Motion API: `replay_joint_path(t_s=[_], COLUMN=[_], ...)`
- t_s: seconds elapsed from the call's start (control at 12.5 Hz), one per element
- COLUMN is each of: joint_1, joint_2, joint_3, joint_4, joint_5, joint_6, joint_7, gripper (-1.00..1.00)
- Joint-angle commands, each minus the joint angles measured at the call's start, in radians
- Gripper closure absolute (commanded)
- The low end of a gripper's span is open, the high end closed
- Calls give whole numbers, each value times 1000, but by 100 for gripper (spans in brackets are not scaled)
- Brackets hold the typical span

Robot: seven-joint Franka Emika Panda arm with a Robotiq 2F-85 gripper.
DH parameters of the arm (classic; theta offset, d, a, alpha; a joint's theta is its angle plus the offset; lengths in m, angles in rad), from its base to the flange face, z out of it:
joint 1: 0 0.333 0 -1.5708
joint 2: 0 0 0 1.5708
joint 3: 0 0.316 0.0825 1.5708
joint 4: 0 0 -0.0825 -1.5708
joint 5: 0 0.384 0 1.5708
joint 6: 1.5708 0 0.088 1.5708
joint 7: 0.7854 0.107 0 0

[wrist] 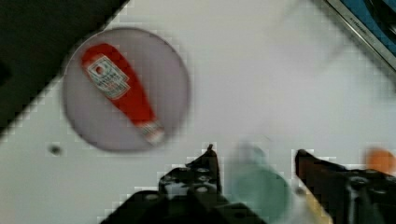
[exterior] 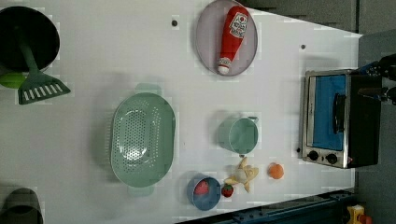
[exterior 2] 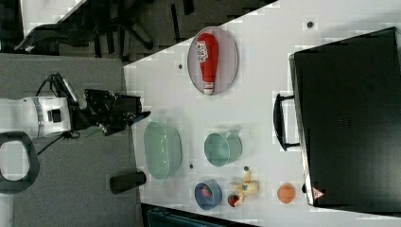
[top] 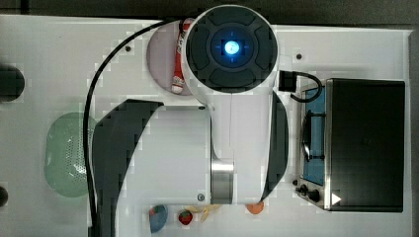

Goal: Flap open oven.

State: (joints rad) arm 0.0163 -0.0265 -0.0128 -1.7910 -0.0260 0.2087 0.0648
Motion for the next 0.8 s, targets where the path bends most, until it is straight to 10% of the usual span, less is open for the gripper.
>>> replay_joint_path(t_s=[0.08, 0.4, 0.8], joint_1=[-28, -28, -29], joint_2=[-286, -286, -286], joint_3=[-48, -48, -52], joint_4=[-129, -129, -130], joint_5=[1, 1, 0], joint_6=[-169, -169, -169], joint_7=[-85, -85, -85], gripper=[-59, -100, 8])
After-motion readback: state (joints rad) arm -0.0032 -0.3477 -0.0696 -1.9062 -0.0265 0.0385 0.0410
